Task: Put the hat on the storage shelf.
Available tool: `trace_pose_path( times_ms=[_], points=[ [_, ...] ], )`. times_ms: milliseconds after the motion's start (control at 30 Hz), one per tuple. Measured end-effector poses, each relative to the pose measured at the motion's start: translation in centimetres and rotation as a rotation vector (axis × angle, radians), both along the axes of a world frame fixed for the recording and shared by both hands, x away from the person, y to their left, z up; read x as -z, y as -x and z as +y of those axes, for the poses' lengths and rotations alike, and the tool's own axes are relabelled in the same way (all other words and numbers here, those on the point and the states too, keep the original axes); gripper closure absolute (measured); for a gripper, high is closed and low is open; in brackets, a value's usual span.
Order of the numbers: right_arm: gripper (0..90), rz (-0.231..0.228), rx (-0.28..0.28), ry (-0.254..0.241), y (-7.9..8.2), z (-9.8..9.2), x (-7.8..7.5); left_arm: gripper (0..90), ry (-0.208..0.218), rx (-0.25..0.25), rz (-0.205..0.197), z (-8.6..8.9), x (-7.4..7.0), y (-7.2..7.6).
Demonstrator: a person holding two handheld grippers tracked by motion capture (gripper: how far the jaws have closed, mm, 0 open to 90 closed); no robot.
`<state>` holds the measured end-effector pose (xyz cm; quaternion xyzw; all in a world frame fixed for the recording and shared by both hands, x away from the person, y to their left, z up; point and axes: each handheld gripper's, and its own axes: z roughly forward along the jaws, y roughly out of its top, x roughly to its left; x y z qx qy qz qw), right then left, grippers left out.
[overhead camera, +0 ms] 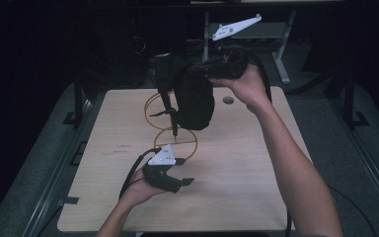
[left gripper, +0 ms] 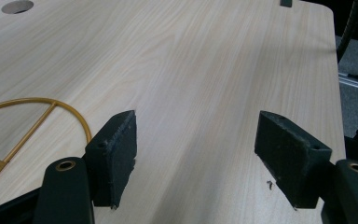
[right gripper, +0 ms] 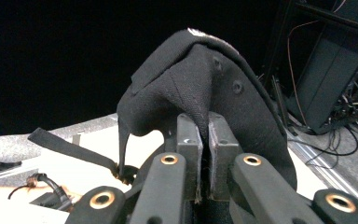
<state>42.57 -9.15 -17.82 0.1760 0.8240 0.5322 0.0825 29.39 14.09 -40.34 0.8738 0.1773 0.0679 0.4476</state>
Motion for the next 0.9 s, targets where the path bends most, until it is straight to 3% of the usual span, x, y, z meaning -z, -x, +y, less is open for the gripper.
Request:
trace_pose_path(
  times_ms=[267,600,767,800,900],
  points=[
    [85.2,0.048,-0.030,-0.039,-1.6,1.2,0.3,29.4,0.013,0.006,0.003,-0.1,-0.1,0.1],
    [84.7,0.101,-0.044,-0.032,-3.6,4.1,1.8,29.4,0.018,0.021,0.000,-0.4,-0.2,0.2],
    [84.1,0.121,-0.042,0.003,-4.4,6.2,3.0,29.4,0.014,0.037,-0.010,-0.6,-0.4,0.4],
    [81.9,0.125,-0.037,0.016,-4.6,6.9,3.4,29.5,0.015,0.038,-0.007,-0.7,-0.4,0.5],
    [63.3,0.159,-0.018,0.018,-4.8,8.1,4.2,29.5,0.011,0.044,-0.007,-0.8,-0.2,0.5]
  ],
)
